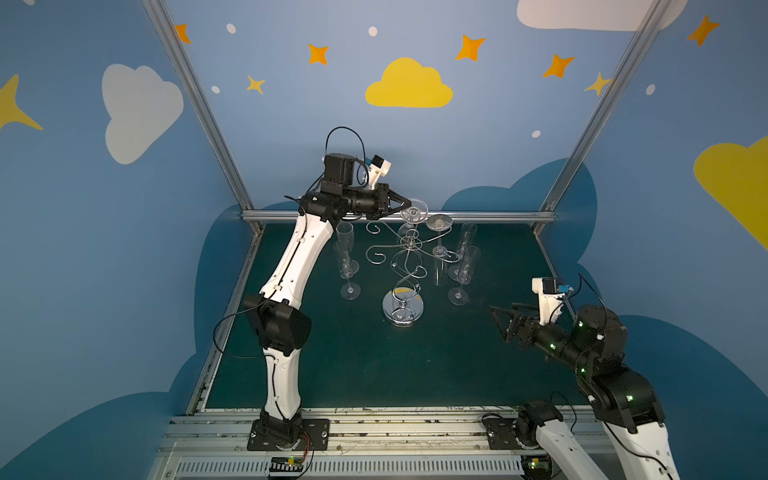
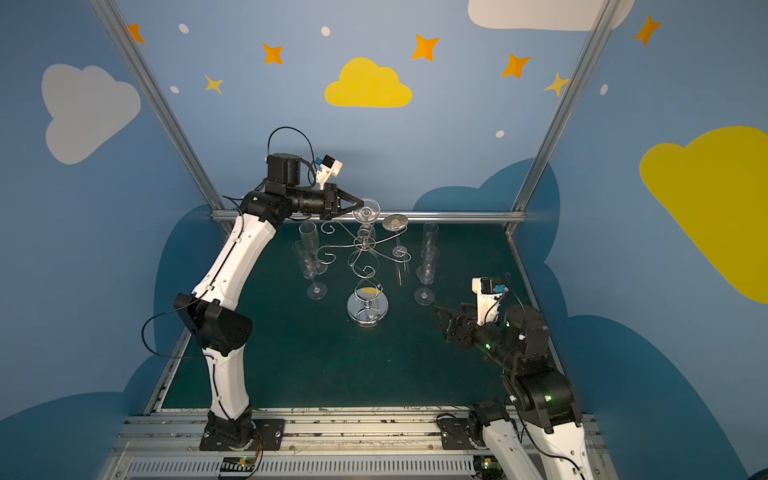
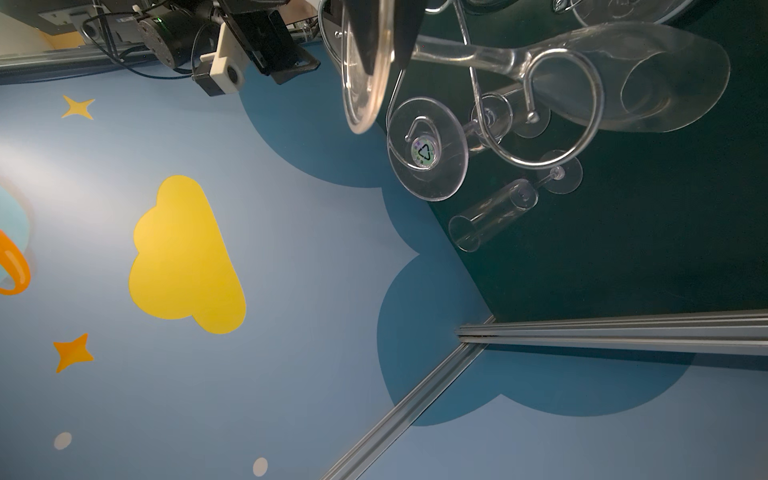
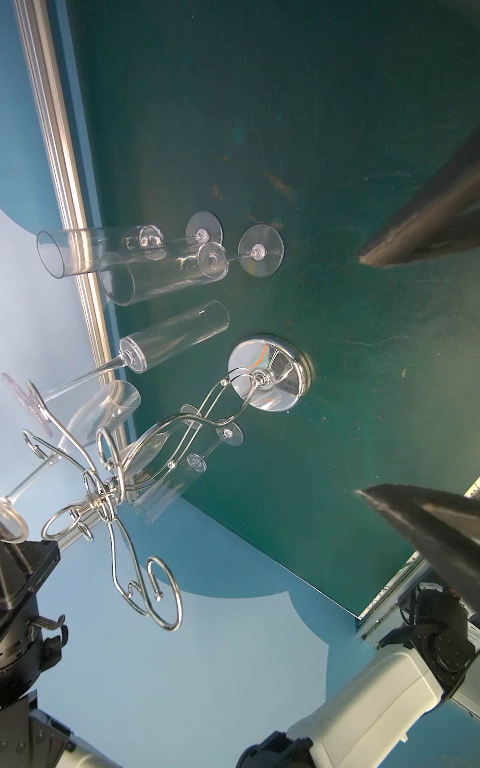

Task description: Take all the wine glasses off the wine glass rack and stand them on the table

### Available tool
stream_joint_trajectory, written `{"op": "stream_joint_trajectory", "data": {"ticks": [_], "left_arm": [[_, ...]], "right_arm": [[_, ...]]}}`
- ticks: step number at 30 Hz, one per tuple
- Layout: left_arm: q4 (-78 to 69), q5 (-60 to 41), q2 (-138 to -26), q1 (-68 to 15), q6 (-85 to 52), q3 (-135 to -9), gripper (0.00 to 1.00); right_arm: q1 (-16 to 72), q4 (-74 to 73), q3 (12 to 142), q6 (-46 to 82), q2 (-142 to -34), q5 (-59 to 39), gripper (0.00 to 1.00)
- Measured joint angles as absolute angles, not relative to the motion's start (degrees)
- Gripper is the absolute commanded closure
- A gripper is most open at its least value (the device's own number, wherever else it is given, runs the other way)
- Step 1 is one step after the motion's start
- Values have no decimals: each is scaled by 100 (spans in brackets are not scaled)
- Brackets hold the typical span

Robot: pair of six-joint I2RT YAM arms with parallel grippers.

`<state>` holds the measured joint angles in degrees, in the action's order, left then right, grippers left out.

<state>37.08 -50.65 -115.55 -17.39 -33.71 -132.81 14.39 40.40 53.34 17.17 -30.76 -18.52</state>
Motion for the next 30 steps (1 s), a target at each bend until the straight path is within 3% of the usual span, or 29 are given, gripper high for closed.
{"op": "stream_joint_trajectory", "data": {"ticks": [22,30], "left_arm": [[4222,-3756,-10510,-1597,-2228,-13050,97],[4418,-2880,-9902,-2001,-1127,-12637,97]], "right_arm": [[1439,4101,5336,1717,-3024,-1848,19],[1439,4121,5804,1673,-3299,-1929,19]]}}
